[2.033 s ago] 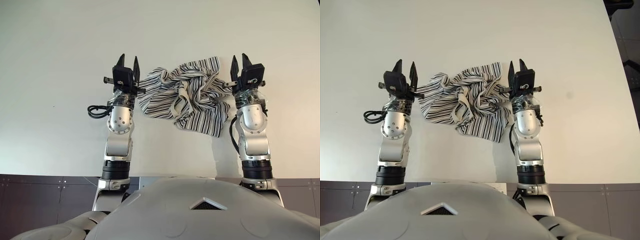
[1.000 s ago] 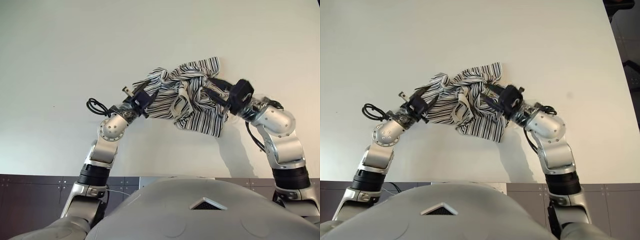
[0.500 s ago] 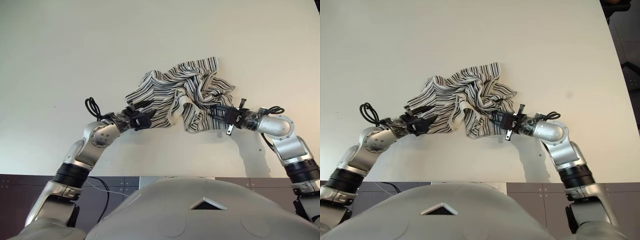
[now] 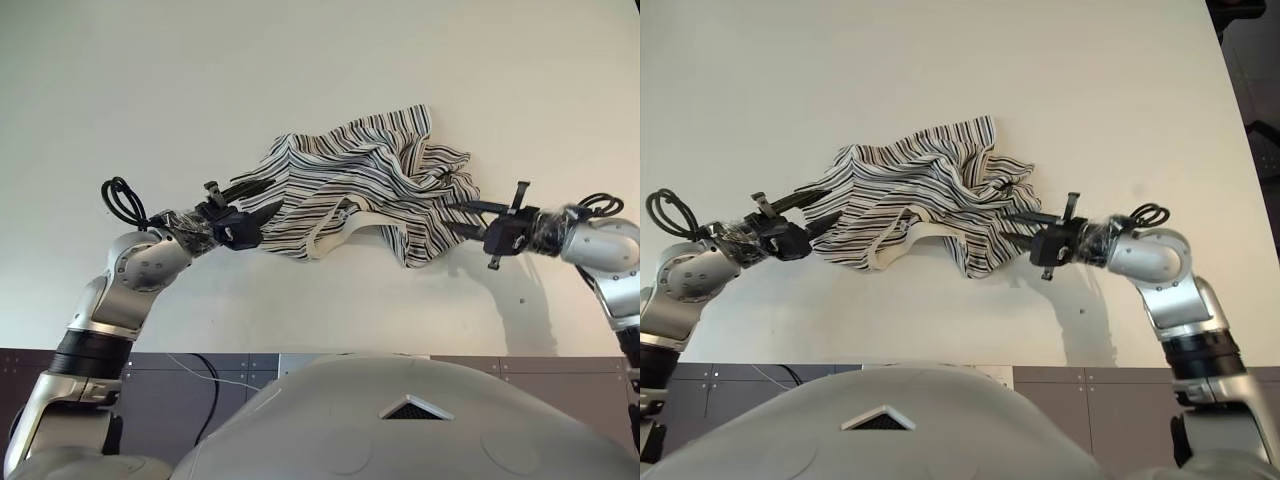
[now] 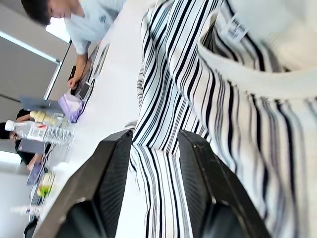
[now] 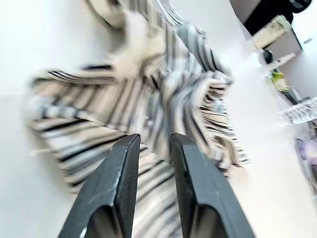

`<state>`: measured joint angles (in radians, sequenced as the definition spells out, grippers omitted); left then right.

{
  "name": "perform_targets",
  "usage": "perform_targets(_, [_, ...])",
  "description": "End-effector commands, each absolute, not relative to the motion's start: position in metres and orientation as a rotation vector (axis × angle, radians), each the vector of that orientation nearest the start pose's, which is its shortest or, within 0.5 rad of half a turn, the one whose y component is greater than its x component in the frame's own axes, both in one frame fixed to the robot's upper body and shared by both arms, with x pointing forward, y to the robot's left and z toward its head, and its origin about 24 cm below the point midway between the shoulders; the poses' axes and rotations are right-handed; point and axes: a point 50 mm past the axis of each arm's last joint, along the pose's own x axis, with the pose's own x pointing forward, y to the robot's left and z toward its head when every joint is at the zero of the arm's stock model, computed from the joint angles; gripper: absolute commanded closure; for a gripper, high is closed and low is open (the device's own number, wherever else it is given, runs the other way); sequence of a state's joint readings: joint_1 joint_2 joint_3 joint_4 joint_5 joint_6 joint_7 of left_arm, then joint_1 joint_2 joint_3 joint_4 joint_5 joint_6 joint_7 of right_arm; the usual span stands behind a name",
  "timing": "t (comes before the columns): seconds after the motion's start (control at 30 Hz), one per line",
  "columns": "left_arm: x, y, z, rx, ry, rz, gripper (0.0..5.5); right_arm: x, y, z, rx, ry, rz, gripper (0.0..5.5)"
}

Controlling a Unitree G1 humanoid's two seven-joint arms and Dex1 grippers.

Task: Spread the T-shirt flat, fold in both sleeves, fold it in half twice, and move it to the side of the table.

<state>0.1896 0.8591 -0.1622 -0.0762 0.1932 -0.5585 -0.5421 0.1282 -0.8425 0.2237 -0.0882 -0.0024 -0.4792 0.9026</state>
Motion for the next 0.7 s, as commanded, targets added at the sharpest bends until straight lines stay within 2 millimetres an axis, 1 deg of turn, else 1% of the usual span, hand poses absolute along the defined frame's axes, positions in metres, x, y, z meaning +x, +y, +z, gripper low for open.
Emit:
perform_targets(0.03, [0.163,0.216,0.052,1.033,0.005,-1.179,3.81,0.166,-0.194,0.052,-0.792,0.132,1.375,4.37])
perform_targets(0.1, [0.152,0.219,0.04,1.044,0.072,-1.235,3.81,0.161,-0.193,0.046,-0.783,0.161,1.376,4.37])
perform_targets(0.17, [0.147,0.223,0.031,1.074,0.104,-1.247,3.81,0.162,-0.194,0.043,-0.803,0.172,1.354,4.37])
perform_targets(0.23, [0.144,0.229,0.024,1.106,0.14,-1.25,3.81,0.166,-0.197,0.038,-0.866,0.176,1.331,4.37])
perform_targets(0.37, [0.148,0.233,0.017,1.178,0.13,-1.237,3.81,0.17,-0.194,0.033,-0.922,0.145,1.318,4.37])
perform_targets(0.53, [0.148,0.236,0.006,1.253,0.136,-1.238,3.81,0.171,-0.189,0.03,-0.946,0.116,1.326,4.37])
perform_targets(0.63, [0.152,0.237,0.002,1.289,0.149,-1.229,3.81,0.174,-0.187,0.028,-0.952,0.104,1.325,4.37])
perform_targets(0.67, [0.153,0.239,0.0,1.298,0.163,-1.224,4.0,0.174,-0.187,0.028,-0.953,0.101,1.325,4.37])
perform_targets(0.7, [0.153,0.242,-0.001,1.306,0.179,-1.221,4.08,0.174,-0.187,0.027,-0.953,0.102,1.325,4.37])
